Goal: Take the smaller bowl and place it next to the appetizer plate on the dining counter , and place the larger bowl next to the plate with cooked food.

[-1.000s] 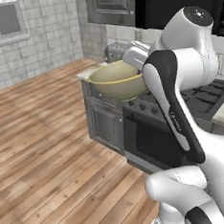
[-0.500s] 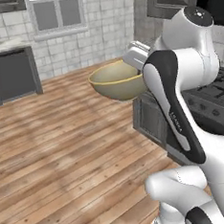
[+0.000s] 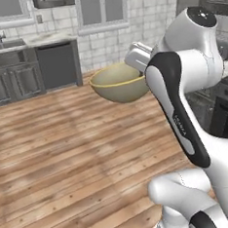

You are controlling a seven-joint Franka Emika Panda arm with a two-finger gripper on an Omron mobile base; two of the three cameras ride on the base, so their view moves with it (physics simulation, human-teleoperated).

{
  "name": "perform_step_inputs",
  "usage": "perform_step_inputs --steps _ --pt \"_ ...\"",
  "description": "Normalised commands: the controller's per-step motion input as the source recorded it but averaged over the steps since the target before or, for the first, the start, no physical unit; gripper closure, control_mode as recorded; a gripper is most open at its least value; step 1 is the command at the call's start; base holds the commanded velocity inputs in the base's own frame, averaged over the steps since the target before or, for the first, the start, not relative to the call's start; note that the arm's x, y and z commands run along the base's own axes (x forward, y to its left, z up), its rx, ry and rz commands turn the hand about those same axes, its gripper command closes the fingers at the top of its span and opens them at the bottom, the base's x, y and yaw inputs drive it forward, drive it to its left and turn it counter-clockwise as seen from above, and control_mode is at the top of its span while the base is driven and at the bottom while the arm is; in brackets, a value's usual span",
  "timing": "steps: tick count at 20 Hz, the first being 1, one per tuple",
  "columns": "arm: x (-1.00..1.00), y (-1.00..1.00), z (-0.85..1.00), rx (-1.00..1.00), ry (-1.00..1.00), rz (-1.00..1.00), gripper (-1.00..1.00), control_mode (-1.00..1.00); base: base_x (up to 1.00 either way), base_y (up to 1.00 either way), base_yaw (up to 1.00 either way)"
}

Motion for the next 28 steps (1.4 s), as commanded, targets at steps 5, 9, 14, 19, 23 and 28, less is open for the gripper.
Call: perform_step_inputs --steps 5,9,14,19,23,28 --pt "0.0 0.0 0.0 0.0 0.0 0.0 1.0 1.0 -0.05 1.0 0.21" --pt "0.0 0.0 0.0 0.0 0.0 0.0 1.0 1.0 -0.2 0.99 0.19" --pt "0.0 0.0 0.0 0.0 0.0 0.0 1.0 1.0 0.0 1.0 0.1" --pt "0.0 0.0 0.0 0.0 0.0 0.0 1.0 1.0 0.02 1.0 0.06" --pt "0.0 0.0 0.0 0.0 0.0 0.0 1.0 1.0 0.21 1.0 0.03" --pt "0.0 0.0 0.0 0.0 0.0 0.0 1.0 1.0 0.38 1.0 0.0"
